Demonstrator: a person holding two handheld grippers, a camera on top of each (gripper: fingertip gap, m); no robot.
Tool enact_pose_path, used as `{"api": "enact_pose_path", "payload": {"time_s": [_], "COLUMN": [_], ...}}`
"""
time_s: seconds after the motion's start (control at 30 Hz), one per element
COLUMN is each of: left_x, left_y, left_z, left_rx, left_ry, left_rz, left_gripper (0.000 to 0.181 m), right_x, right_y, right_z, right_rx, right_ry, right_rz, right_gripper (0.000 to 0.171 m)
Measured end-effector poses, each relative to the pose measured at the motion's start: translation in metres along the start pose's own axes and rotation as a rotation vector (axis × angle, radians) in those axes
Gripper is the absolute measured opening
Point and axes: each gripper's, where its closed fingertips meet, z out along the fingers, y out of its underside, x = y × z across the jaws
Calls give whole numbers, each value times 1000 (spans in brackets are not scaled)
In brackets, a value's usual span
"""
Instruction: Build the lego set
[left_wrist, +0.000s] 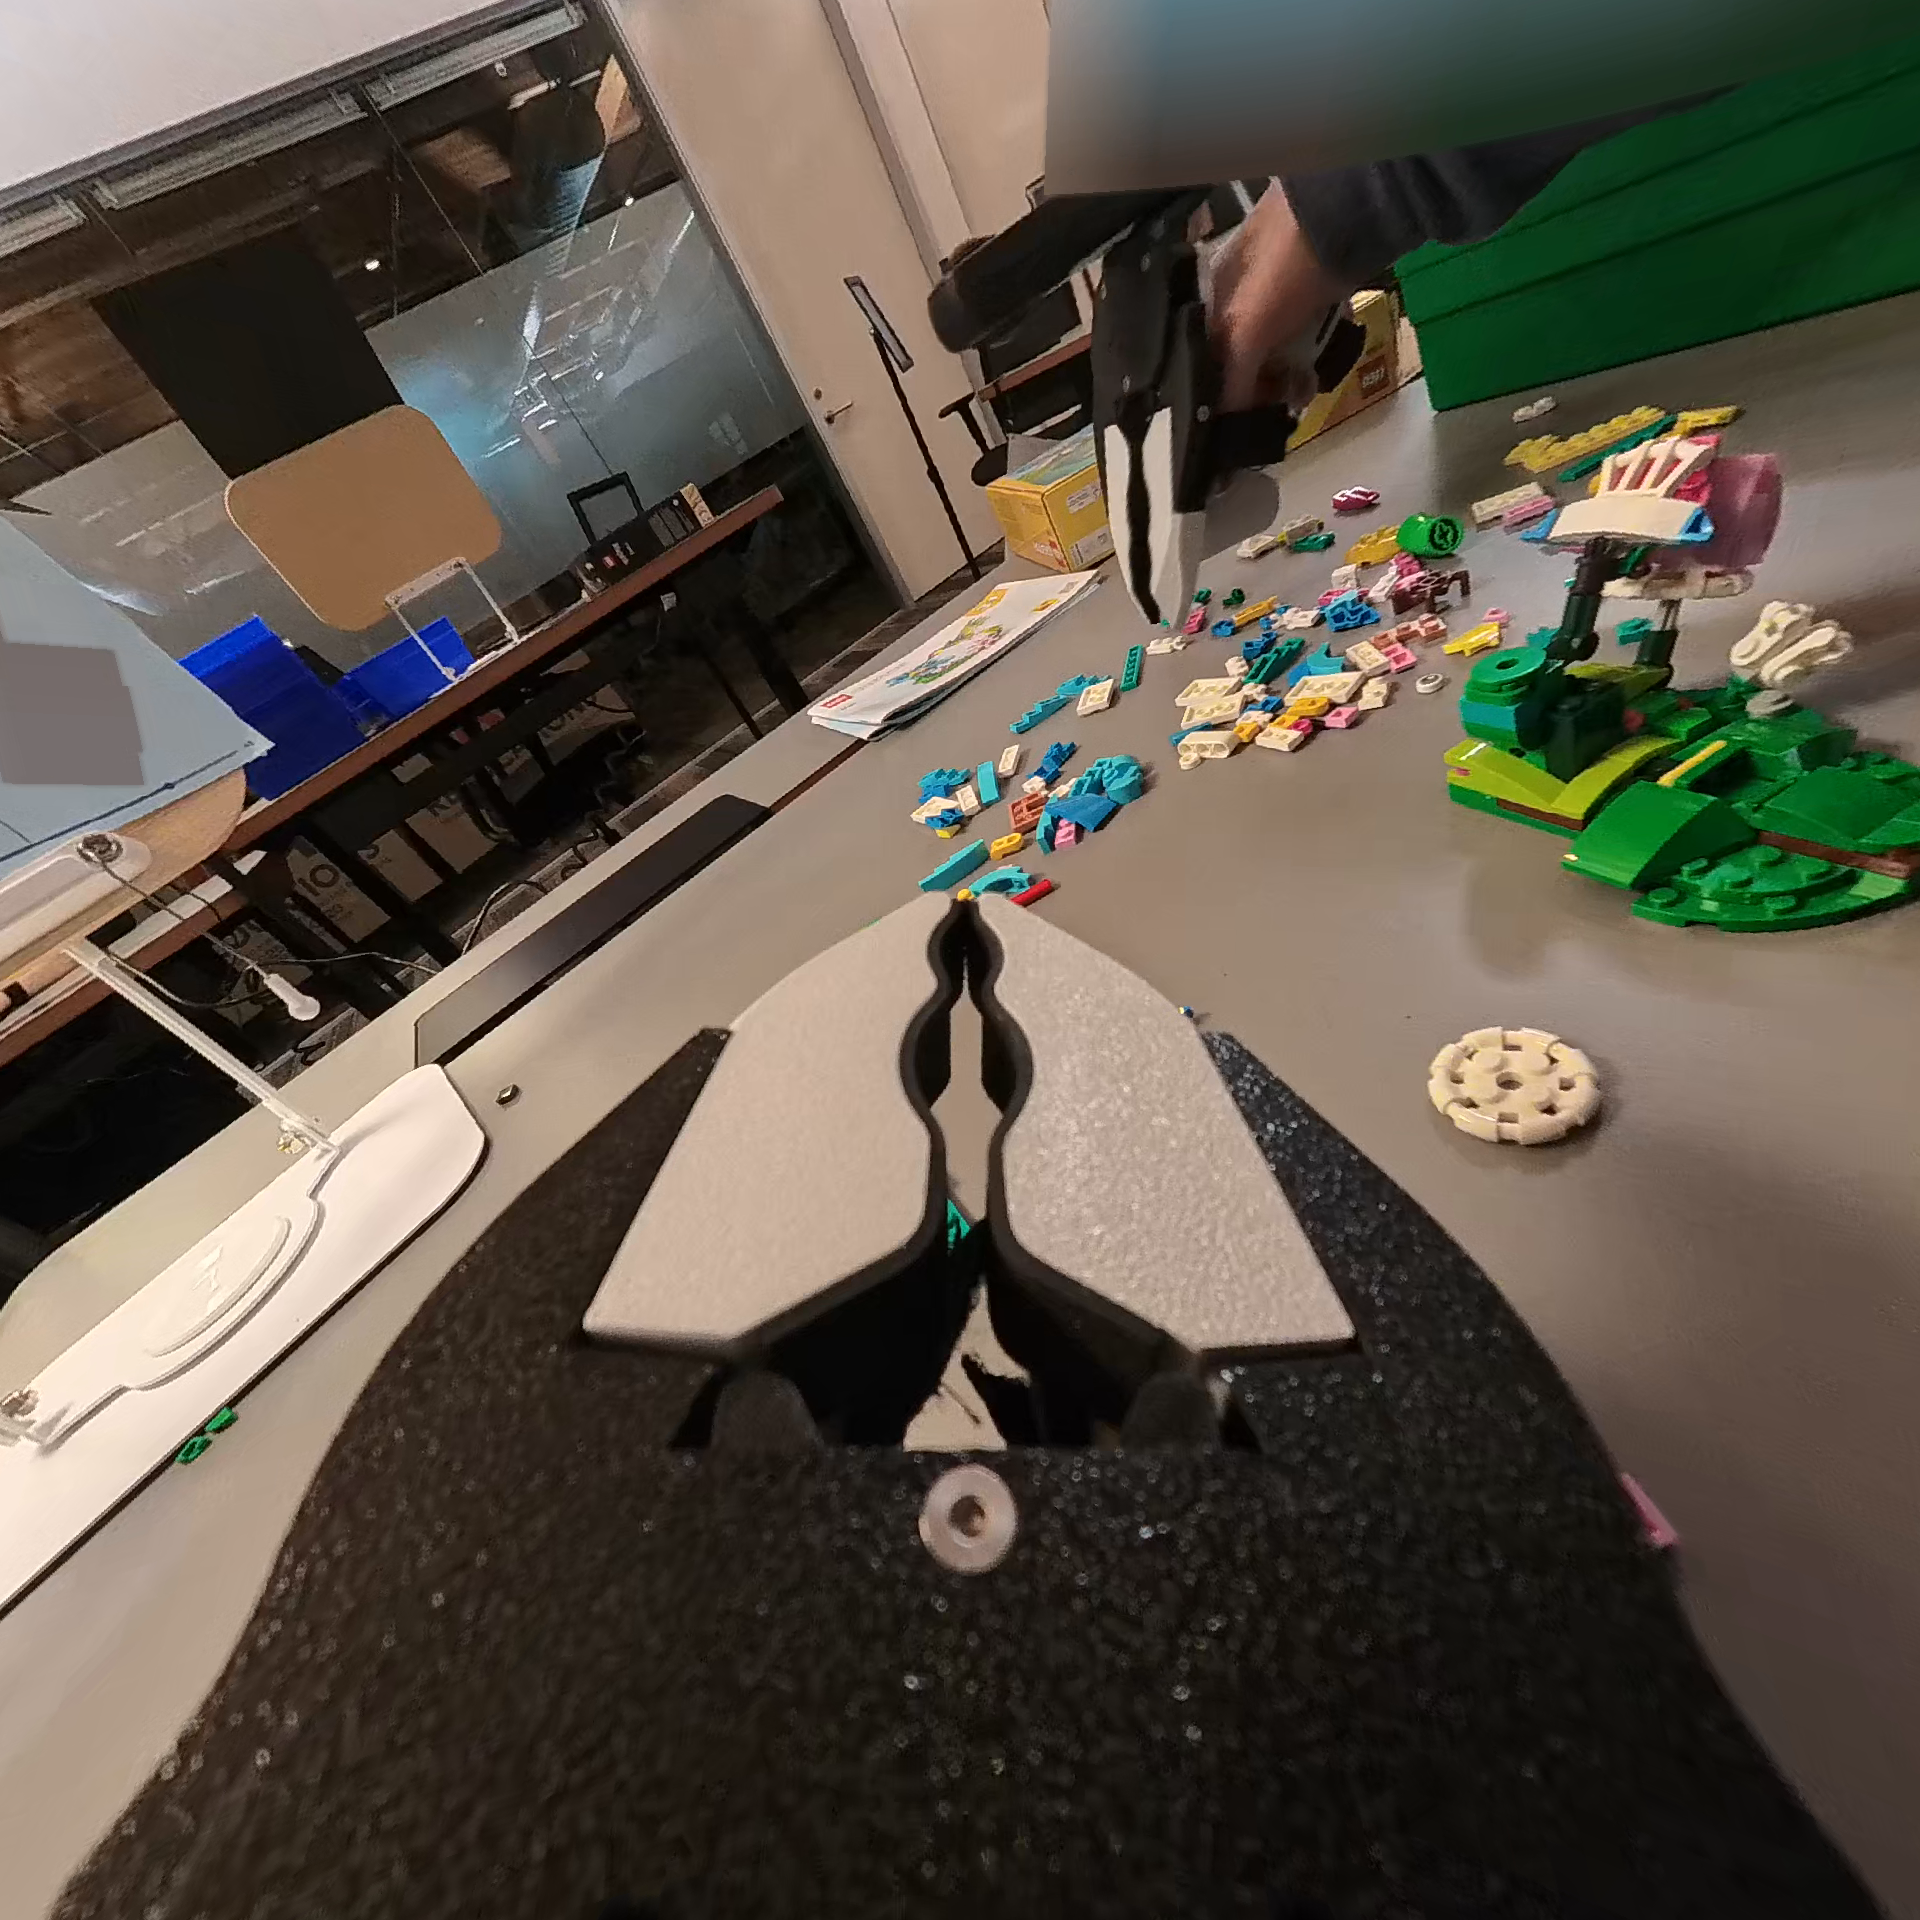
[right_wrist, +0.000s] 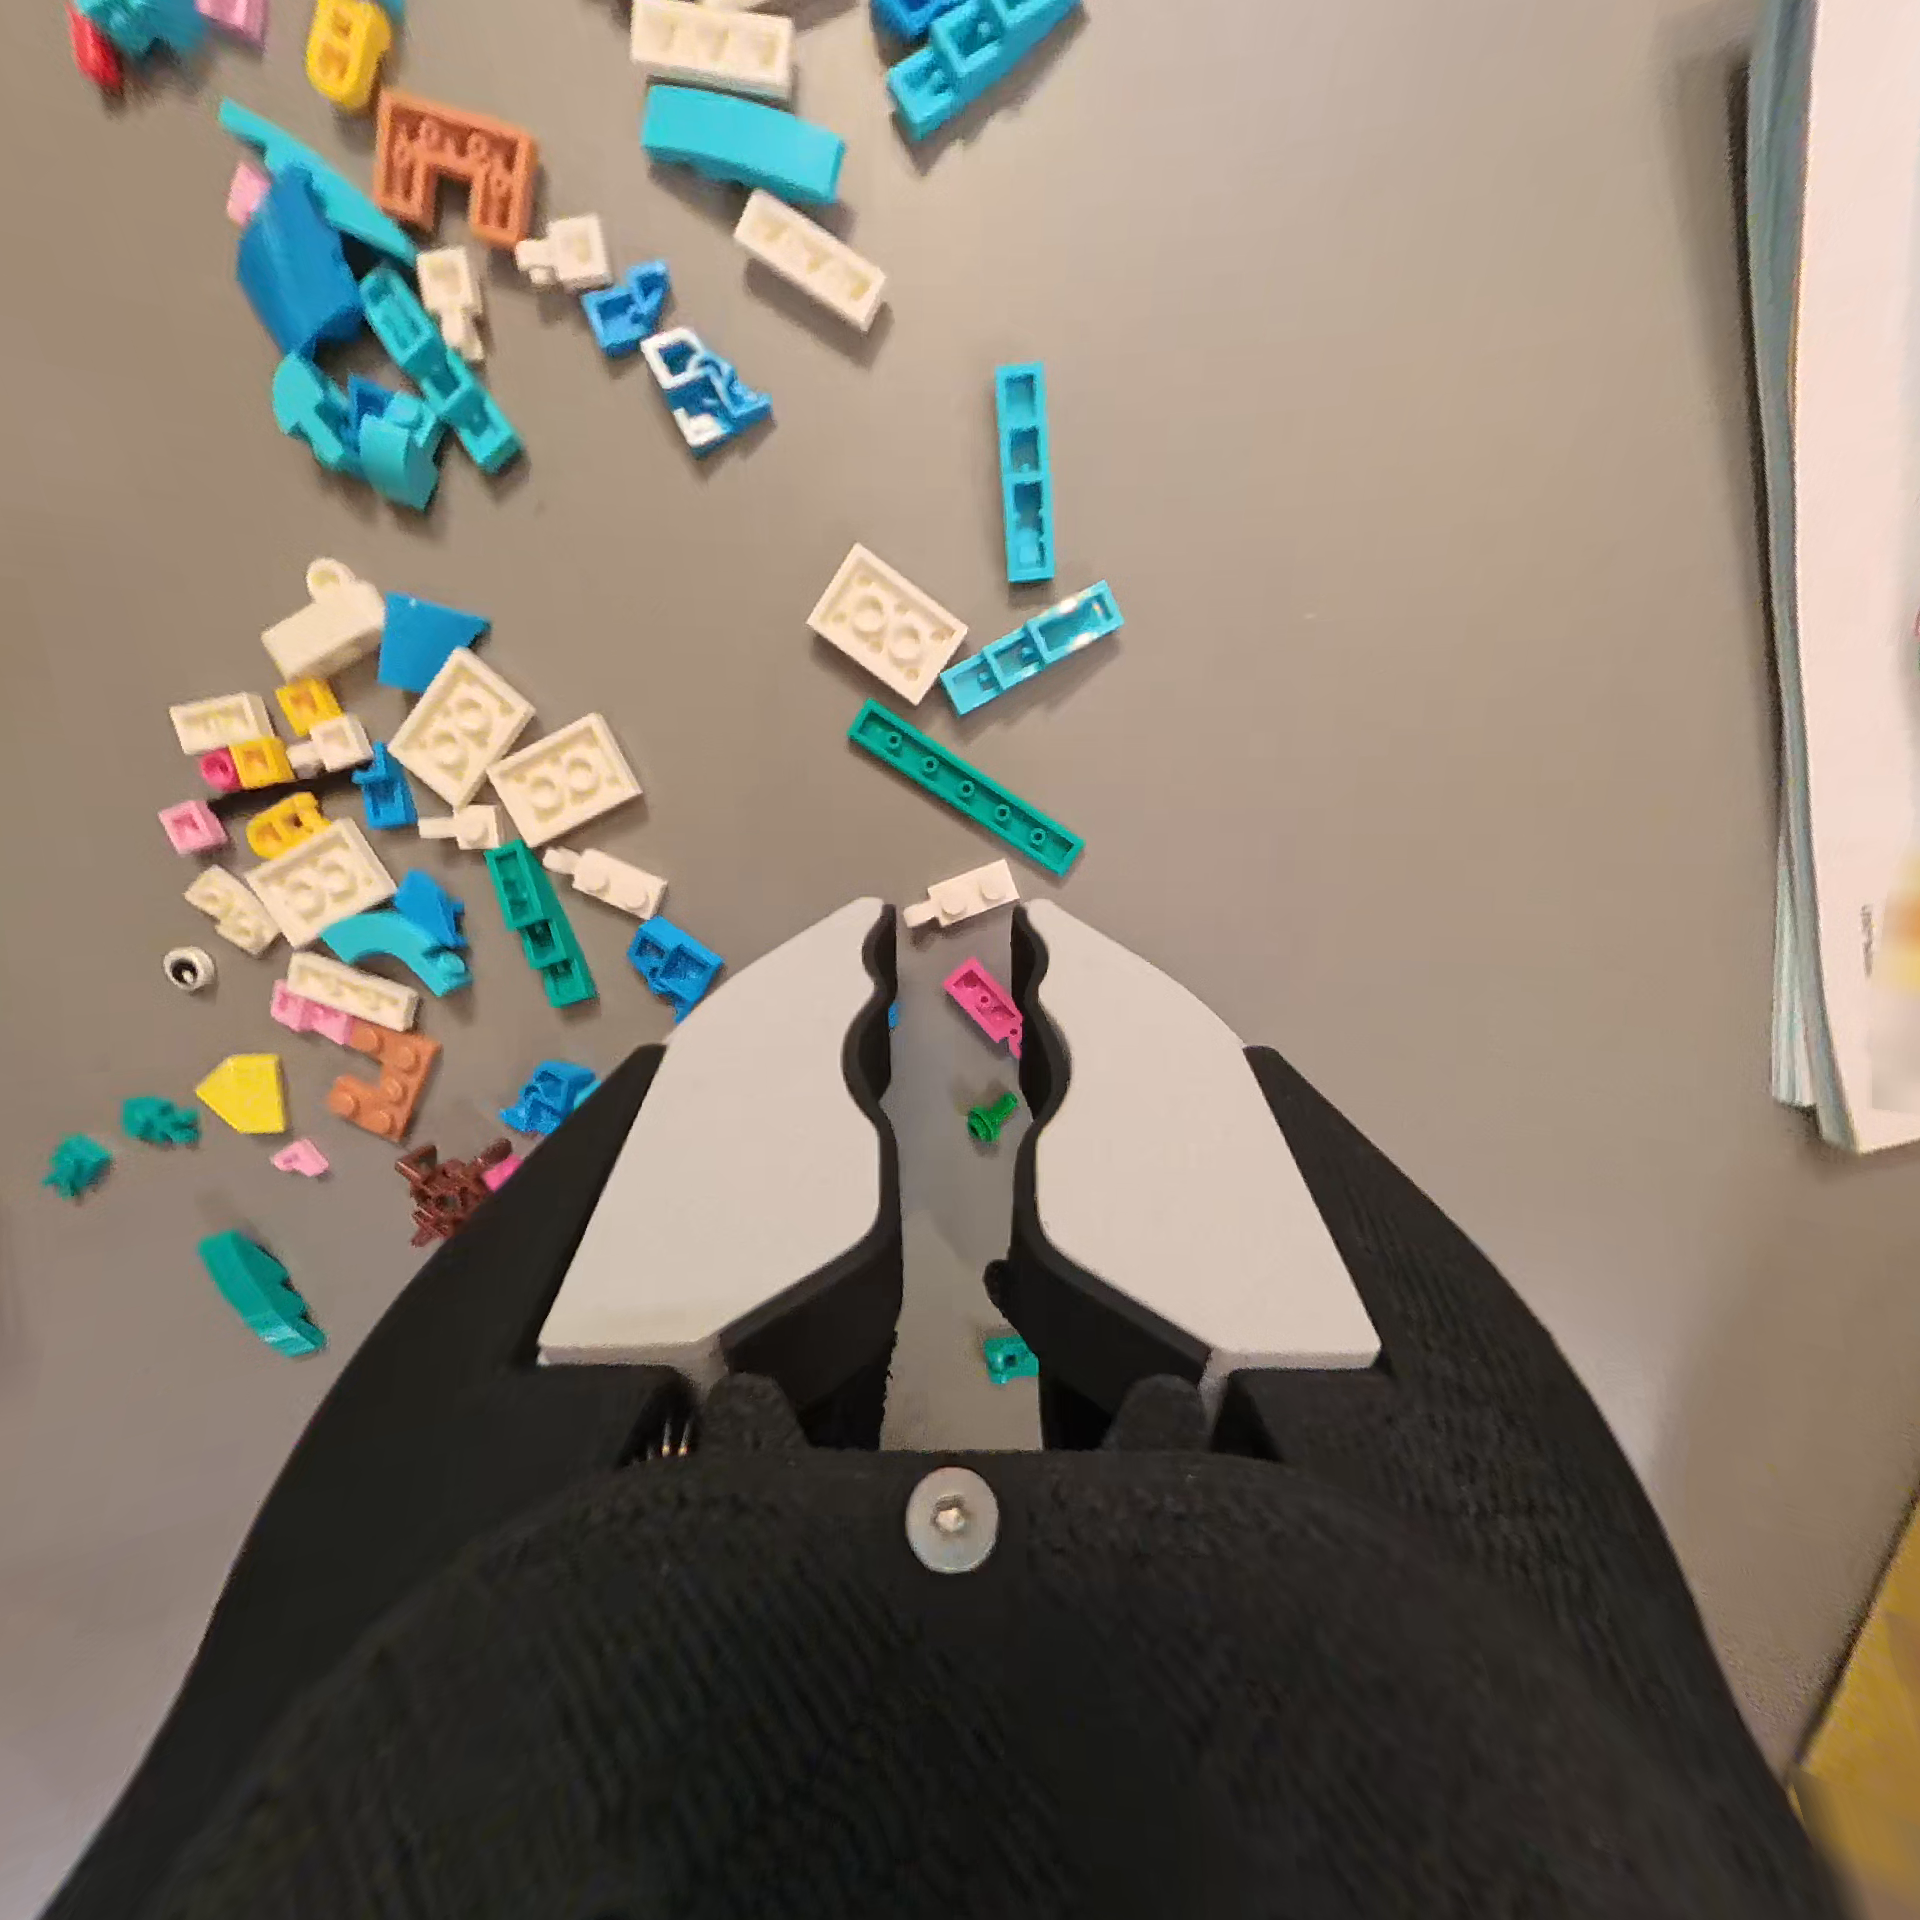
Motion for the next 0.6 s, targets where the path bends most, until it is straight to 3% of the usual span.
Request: {"api": "enact_pose_path", "payload": {"time_s": [0.2,0.3,0.6], "left_x": [2,3,1], "left_y": [-1,-1,-2], "left_z": [0,-1,-1], "left_rx": [1,2,4], "left_ry": [10,7,-2], "left_rz": [13,27,39], "left_gripper": [0,0,0], "right_x": [29,32,17], "right_y": [8,9,8], "right_z": [-9,-15,0], "right_rx": [-74,-59,-63], "right_ry": [158,126,150], "right_rz": [155,211,-86], "right_gripper": [17,14,10]}}
